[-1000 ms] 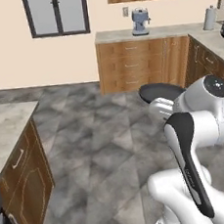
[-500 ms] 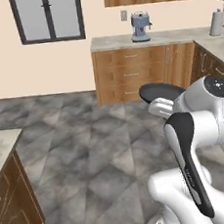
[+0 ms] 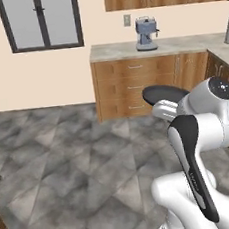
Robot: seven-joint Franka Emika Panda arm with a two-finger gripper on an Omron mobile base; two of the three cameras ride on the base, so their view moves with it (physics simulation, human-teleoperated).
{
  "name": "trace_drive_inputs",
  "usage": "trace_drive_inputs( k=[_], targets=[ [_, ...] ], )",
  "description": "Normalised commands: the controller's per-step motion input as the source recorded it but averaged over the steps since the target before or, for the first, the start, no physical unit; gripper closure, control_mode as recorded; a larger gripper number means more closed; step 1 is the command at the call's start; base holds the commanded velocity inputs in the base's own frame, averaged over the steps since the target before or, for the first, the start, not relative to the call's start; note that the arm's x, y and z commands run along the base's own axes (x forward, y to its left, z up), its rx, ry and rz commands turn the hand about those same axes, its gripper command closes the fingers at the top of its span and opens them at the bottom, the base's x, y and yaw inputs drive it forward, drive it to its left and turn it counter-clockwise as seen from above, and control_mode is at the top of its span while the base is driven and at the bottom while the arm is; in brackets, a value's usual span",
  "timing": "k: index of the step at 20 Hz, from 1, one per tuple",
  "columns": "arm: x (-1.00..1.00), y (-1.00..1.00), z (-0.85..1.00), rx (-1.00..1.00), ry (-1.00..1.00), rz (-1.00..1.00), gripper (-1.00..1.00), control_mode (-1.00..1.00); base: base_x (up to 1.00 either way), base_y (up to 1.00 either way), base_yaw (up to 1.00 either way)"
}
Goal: Move the pot and pan from the stove into the sink.
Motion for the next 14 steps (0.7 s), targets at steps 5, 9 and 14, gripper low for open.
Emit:
trace_drive_inputs(
  k=[5,9,14],
  targets=[
    [0.00,0.00,0.00,0.00,0.00,0.00,1.00,1.00,1.00,0.03,-0.02],
    [0.00,0.00,0.00,0.00,0.00,0.00,1.00,1.00,0.82,0.05,-0.03],
    [0.00,0.00,0.00,0.00,0.00,0.00,1.00,1.00,0.22,-0.01,-0.04]
  ],
)
